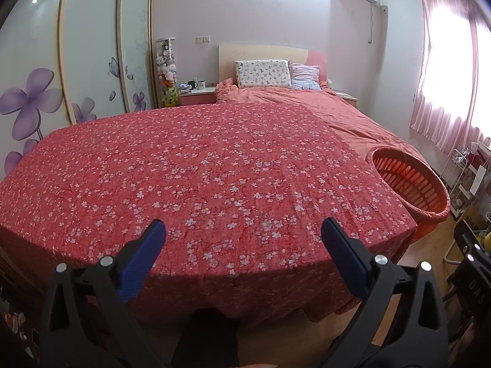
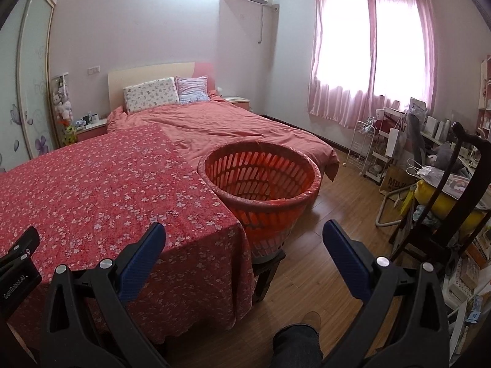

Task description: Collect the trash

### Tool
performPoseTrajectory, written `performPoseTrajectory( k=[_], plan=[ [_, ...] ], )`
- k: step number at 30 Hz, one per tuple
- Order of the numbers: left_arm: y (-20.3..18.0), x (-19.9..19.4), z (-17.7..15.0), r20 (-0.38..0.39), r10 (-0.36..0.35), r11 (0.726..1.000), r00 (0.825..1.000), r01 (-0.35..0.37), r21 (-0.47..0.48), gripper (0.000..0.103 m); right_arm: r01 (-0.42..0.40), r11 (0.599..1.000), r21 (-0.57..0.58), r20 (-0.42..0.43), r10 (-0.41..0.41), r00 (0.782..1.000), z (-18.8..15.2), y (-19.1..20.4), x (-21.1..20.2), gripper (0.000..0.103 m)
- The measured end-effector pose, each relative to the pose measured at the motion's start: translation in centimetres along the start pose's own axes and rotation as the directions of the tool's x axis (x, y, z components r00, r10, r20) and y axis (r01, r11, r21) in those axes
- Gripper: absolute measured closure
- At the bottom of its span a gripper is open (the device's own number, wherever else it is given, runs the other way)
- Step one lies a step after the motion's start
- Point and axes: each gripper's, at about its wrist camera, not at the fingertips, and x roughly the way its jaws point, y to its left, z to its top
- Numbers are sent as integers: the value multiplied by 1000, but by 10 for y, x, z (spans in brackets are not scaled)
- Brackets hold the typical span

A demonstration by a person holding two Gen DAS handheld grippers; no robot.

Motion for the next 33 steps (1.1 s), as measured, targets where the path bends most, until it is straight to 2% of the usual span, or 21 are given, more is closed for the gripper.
performPoseTrajectory(
  k=[33],
  plan=[
    [-7, -18, 1, 42, -30, 1000, 999, 30, 0, 4, 0, 1000, 1, 10, 0, 1000, 1, -3, -4, 2]
  ],
)
